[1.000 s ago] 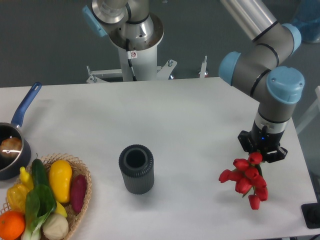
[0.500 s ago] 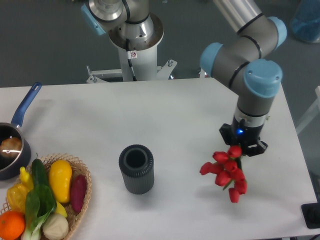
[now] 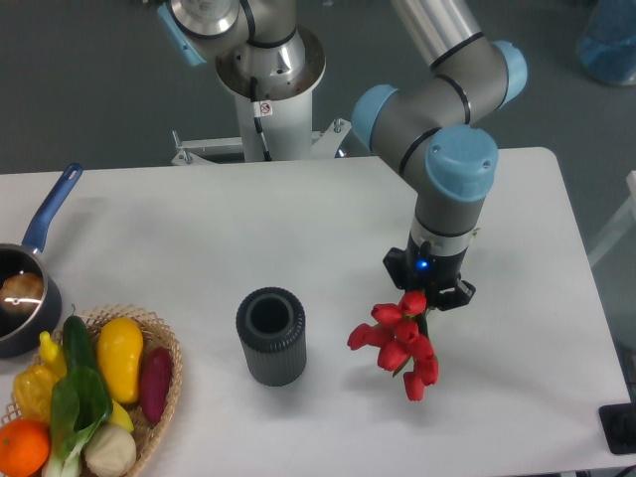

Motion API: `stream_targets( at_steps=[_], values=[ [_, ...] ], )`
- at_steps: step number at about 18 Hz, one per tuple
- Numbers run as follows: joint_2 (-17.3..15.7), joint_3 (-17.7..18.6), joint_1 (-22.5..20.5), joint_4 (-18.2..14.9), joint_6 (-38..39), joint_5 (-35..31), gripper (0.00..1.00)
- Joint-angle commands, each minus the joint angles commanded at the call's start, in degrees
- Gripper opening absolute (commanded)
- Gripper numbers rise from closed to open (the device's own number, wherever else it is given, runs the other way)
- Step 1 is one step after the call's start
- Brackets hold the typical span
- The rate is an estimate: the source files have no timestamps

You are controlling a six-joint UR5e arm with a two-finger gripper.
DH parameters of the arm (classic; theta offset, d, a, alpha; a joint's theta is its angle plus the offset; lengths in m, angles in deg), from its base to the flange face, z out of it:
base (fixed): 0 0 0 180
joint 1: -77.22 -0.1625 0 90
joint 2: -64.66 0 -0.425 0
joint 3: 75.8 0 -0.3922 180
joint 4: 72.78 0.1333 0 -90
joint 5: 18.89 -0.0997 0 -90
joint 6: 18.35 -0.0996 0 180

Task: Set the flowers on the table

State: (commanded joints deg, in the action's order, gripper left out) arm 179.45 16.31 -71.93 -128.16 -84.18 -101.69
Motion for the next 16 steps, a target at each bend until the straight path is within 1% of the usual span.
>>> stream_targets(
  at_steps=[1,2,3,7,9,10,13,16],
  values=[
    [0.2,-0.1,0.2,0.0,-0.1,0.0,0.55],
    [0.4,-0.1,0.2,0.1,-0.1,0.0,0.67],
    [0.4,-0.1,0.2,0.2,-0.3,0.0,1.0],
    [0.4,-0.2,0.1,0.2,-0.4,-0.1,1.0],
    [0.4,-1.1,-0.3,0.3,-0.4,0.0,1.0],
    [0.6,-2.2,-0.5,0.3,-0.5,0.0,1.0],
    [2.0,-3.8,-1.2,1.2,-0.5,-0.1,1.0],
    [3.2,-4.0,-1.7,3.0,-1.8,-0.1,1.0]
  ],
)
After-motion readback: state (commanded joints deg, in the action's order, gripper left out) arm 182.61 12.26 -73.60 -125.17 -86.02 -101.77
